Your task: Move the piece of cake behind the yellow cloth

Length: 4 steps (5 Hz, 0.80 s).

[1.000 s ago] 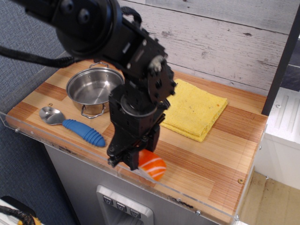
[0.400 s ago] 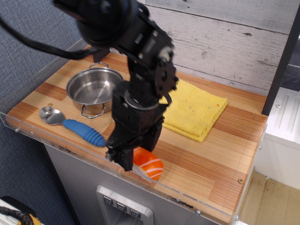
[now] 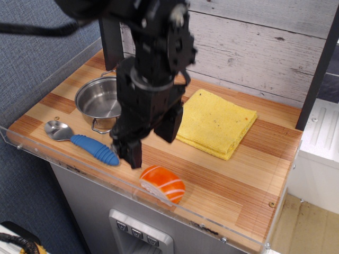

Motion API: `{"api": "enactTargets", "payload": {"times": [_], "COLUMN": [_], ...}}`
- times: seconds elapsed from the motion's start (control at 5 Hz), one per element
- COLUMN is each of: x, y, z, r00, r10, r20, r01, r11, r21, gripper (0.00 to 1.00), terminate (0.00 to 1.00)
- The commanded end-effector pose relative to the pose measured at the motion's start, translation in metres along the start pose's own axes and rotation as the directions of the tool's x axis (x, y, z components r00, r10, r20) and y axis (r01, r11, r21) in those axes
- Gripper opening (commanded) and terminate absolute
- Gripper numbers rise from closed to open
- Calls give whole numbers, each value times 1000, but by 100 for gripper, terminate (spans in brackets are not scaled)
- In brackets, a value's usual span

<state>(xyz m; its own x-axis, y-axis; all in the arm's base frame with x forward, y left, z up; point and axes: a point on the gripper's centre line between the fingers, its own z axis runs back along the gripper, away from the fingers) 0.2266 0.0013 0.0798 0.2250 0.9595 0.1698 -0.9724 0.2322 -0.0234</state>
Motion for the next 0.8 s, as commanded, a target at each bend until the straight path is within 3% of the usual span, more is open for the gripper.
{"api": "enactTargets", "payload": {"times": [0.0,0.2,0.4,0.6], "x": [14,19,29,48], "y": [-2,-5,2,23], "z": [37,50,55,49], "r00": [959,877,733,639], "r10": [-278,-476,-680,-769], "r20": [53,64,4,-9], "r01": [281,480,676,767], "r11": [958,873,728,638], "r21": [-55,-83,-116,-70], "gripper": [100,100,100,100], "terminate": [0,0,0,0]}}
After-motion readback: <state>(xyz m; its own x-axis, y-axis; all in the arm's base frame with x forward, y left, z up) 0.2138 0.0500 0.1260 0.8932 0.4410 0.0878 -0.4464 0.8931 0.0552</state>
